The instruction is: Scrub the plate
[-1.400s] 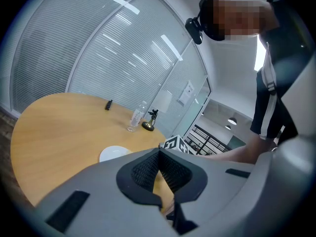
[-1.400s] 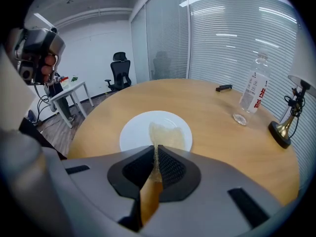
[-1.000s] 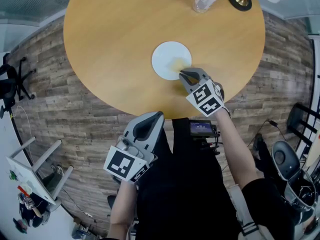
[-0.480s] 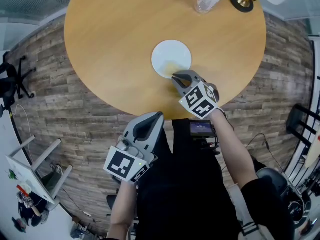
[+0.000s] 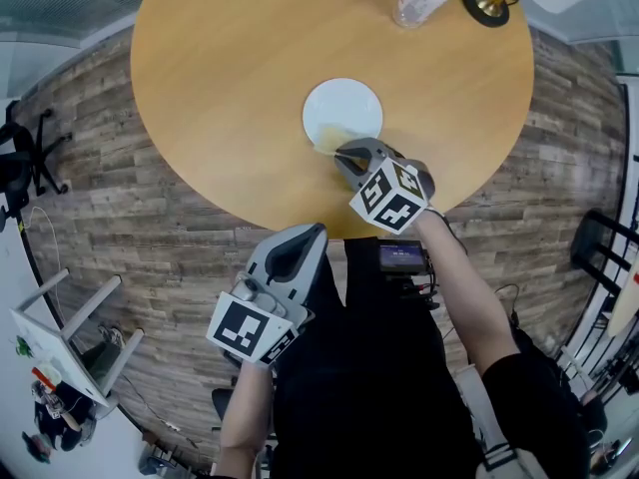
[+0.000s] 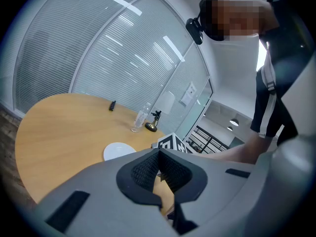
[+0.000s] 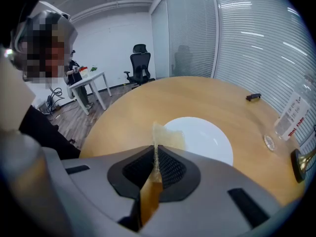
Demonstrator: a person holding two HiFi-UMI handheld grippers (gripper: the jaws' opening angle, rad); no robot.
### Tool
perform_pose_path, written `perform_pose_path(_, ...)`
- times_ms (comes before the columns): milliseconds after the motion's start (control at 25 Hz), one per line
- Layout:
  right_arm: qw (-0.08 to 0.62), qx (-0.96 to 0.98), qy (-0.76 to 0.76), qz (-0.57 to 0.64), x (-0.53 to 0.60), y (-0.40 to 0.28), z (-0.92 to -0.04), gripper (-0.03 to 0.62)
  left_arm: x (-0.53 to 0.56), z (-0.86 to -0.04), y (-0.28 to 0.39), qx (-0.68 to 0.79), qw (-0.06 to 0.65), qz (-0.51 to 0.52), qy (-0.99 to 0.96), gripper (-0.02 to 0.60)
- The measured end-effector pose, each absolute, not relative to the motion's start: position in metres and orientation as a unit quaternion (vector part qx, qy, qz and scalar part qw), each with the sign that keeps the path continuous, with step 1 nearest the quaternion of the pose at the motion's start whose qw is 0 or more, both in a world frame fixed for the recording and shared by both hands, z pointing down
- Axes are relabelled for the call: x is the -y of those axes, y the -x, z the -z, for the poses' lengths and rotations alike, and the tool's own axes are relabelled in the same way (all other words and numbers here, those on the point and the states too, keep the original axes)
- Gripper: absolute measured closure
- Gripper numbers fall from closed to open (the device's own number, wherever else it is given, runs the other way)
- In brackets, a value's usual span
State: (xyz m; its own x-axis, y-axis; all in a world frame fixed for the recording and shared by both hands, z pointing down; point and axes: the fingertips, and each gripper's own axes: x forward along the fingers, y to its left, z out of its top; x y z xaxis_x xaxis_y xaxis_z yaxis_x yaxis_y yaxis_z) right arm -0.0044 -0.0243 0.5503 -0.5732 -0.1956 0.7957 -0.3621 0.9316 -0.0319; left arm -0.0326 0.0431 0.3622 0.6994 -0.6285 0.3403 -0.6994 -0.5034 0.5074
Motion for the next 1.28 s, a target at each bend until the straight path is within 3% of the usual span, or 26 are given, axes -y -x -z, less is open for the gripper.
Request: perform_pose_path(1280, 0.452, 0.879, -0.139, -0.059, 0.074, 0.019, -0.559, 0.565, -0.041, -0.366, 0.039, 0.388, 0.324, -0.059, -0.861, 0.571)
